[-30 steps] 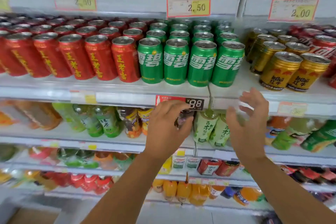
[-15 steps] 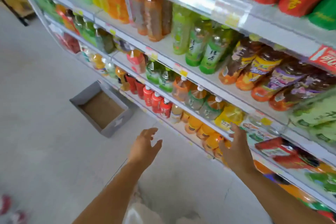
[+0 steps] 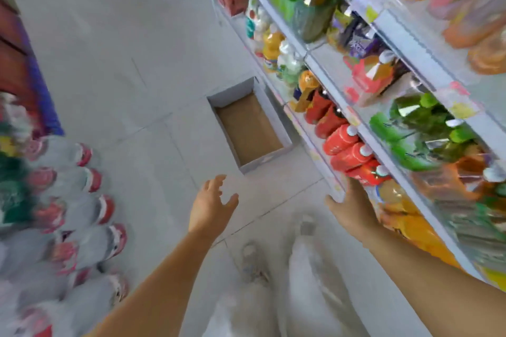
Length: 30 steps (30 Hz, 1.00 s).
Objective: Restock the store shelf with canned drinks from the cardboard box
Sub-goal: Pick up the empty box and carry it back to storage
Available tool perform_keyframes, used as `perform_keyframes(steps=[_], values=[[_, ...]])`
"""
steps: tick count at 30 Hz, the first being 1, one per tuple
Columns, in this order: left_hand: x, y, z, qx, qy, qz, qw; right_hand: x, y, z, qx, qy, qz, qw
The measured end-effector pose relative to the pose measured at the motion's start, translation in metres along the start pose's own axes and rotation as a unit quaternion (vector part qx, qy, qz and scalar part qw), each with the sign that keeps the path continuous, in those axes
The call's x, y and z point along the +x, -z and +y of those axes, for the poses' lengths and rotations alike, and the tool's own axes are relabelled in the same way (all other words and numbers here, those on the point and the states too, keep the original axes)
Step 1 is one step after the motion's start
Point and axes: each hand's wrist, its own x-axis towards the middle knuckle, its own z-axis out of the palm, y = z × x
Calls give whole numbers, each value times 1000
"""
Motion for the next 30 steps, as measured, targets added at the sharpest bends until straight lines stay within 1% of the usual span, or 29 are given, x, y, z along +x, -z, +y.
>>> perform_keyframes(steps=[3,7,12,15,17,21,26,30], values=[[46,-2,-4,-30,41,11,999,61,-16,-25,-11,31,-22,999],[115,-16,2,-59,85,33,994,151,-34,-47,-11,31,-90,995],[207,-40,19,-89,135,68,984,267,-58,-61,-39,55,-142,988],[262,-58,17,-111,160,84,977,330,-77,-62,-68,76,-164,981],[296,-71,11,-116,177,93,973,367,-94,-60,-81,75,-172,979],[363,-103,-17,-116,207,81,968,436,-138,-47,-75,57,-188,978],[443,-157,-72,-106,236,65,964,503,-204,-17,-53,18,-184,981],[501,-196,-123,-96,238,90,962,548,-259,11,-54,2,-178,983]])
